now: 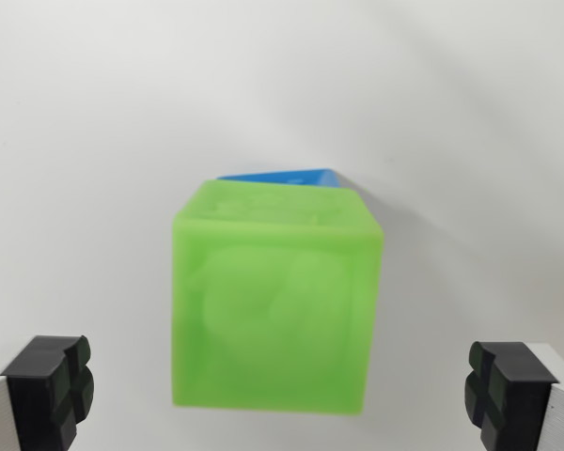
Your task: Stack cube
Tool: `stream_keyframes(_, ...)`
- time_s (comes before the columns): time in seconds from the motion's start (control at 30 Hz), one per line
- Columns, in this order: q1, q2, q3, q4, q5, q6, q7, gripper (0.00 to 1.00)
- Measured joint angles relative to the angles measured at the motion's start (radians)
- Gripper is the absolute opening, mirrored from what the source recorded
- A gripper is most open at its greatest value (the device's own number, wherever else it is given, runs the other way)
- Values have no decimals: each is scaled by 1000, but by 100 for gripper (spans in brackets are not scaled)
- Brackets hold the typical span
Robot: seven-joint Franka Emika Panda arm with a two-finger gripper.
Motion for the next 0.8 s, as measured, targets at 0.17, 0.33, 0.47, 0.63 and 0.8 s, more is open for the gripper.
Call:
stream_keyframes(0.17, 0, -44, 0, 0, 0, -43, 0, 100)
stream_keyframes(0.33, 0, -82, 0, 4, 0, -87, 0, 100)
stream_keyframes(0.47, 0, -115, 0, 10, 0, -125, 0, 100)
stream_keyframes(0.63, 0, -153, 0, 22, 0, -174, 0, 100)
stream_keyframes(0.8, 0, -190, 0, 40, 0, -228, 0, 100)
